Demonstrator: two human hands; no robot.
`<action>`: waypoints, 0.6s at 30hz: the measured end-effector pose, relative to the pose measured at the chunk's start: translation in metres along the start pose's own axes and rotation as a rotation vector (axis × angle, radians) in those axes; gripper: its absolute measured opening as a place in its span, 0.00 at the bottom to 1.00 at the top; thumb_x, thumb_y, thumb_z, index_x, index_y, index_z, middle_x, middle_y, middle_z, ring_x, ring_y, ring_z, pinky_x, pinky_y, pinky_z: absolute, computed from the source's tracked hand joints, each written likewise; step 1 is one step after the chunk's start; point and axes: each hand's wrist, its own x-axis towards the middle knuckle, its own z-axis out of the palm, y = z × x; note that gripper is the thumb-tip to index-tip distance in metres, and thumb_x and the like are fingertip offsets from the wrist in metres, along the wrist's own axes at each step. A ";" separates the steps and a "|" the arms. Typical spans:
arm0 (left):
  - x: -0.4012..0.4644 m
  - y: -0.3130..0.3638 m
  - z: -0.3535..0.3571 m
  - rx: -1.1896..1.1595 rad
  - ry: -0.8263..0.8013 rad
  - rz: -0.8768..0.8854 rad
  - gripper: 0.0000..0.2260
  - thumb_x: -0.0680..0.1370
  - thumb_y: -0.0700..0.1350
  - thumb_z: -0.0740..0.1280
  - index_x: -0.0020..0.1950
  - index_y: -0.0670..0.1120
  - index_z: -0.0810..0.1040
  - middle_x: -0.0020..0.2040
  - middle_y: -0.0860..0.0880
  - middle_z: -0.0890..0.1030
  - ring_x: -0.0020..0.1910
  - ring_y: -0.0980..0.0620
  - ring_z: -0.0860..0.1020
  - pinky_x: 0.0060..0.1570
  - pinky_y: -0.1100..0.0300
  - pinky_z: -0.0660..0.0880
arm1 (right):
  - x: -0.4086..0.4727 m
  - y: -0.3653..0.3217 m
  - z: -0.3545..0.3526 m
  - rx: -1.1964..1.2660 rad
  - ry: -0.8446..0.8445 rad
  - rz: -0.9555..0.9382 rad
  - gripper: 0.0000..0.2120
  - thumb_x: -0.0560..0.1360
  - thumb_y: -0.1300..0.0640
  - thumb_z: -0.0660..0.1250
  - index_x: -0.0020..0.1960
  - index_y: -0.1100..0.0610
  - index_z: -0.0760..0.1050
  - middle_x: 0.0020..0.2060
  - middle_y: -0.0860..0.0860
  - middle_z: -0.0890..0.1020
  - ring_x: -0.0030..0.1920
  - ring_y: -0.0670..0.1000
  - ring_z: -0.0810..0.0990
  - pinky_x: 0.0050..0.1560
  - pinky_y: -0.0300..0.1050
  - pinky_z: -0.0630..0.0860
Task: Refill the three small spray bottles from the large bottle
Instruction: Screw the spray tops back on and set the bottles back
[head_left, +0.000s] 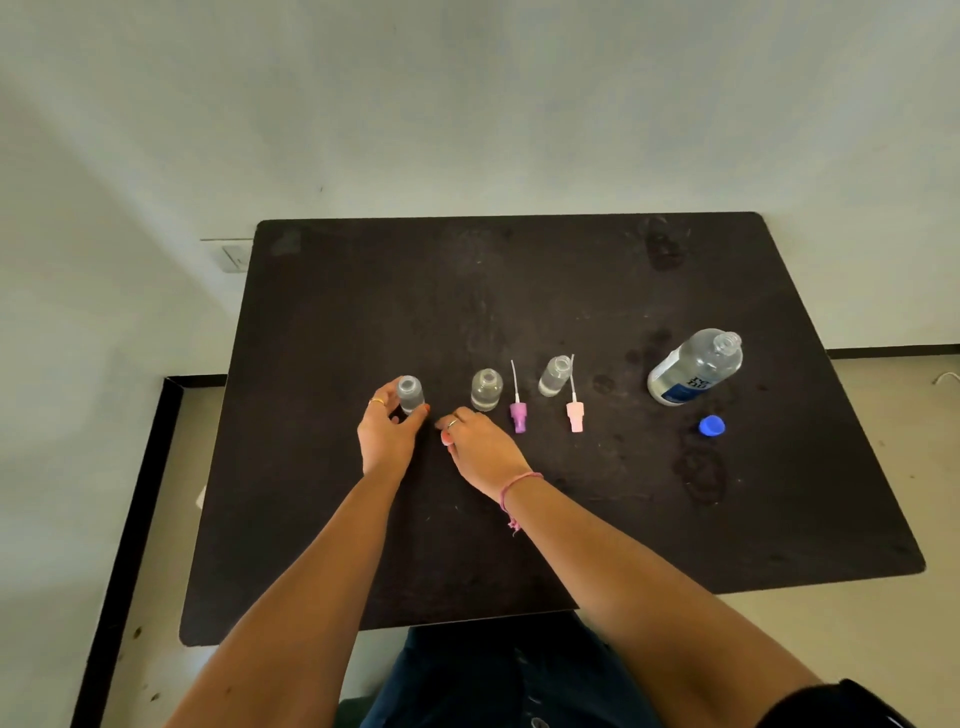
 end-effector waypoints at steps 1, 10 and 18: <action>0.000 0.001 0.000 -0.002 0.003 -0.003 0.21 0.76 0.40 0.72 0.67 0.48 0.73 0.65 0.47 0.77 0.66 0.49 0.74 0.66 0.57 0.71 | -0.002 -0.001 -0.001 0.006 0.009 -0.002 0.19 0.78 0.65 0.60 0.68 0.57 0.71 0.60 0.55 0.74 0.58 0.56 0.76 0.58 0.50 0.76; -0.010 0.022 -0.009 -0.072 0.024 0.071 0.19 0.75 0.43 0.73 0.64 0.52 0.74 0.63 0.51 0.76 0.59 0.57 0.74 0.55 0.66 0.69 | -0.034 -0.009 -0.036 0.233 0.342 -0.013 0.15 0.76 0.61 0.66 0.62 0.56 0.77 0.53 0.52 0.78 0.51 0.52 0.80 0.52 0.43 0.77; -0.034 0.072 -0.013 -0.105 0.040 0.235 0.17 0.73 0.43 0.75 0.58 0.56 0.76 0.59 0.54 0.76 0.50 0.63 0.75 0.46 0.72 0.70 | -0.057 0.003 -0.111 0.478 0.652 -0.029 0.17 0.72 0.67 0.69 0.60 0.58 0.80 0.48 0.49 0.71 0.41 0.39 0.76 0.47 0.32 0.76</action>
